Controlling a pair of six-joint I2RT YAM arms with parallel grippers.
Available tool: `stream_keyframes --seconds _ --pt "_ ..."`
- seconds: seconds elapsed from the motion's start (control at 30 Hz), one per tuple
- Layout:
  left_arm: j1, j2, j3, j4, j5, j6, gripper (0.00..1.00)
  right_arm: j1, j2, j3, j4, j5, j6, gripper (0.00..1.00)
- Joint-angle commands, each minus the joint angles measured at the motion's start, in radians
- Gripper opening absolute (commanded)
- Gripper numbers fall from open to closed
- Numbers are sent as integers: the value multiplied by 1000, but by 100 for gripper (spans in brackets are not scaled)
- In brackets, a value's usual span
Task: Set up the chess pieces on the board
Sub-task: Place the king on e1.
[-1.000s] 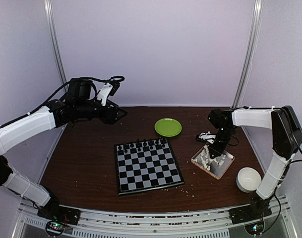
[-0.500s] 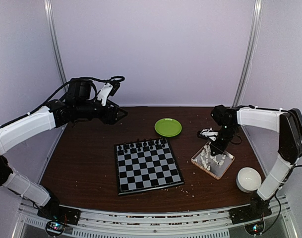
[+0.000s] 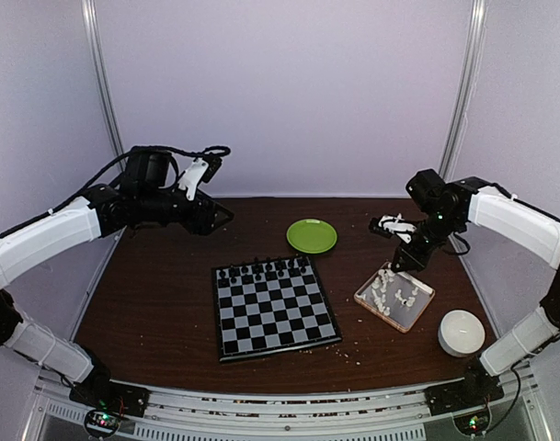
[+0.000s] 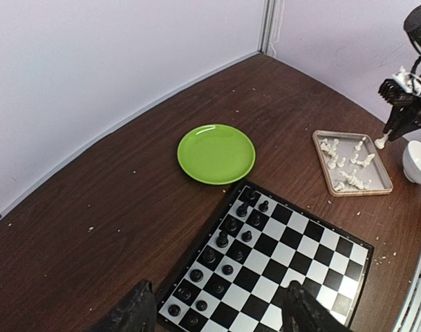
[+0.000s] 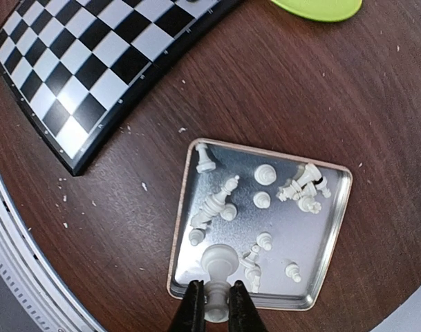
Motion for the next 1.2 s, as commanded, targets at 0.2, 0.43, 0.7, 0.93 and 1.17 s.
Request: stream_keyframes --seconds 0.2,0.43,0.7,0.93,1.17 --pt "-4 -110 -126 45 -244 107 67 206 -3 137 -65 17 -62 0" --pt "2 -105 -129 56 -257 105 67 374 156 279 -98 66 -96 0" --pt "7 -151 -119 49 -308 107 67 501 393 508 -161 58 -62 0" --pt "18 -181 -110 34 -339 110 67 599 552 648 -204 59 -42 0" --pt "24 -220 -115 36 -379 115 67 661 620 670 -180 141 19 1"
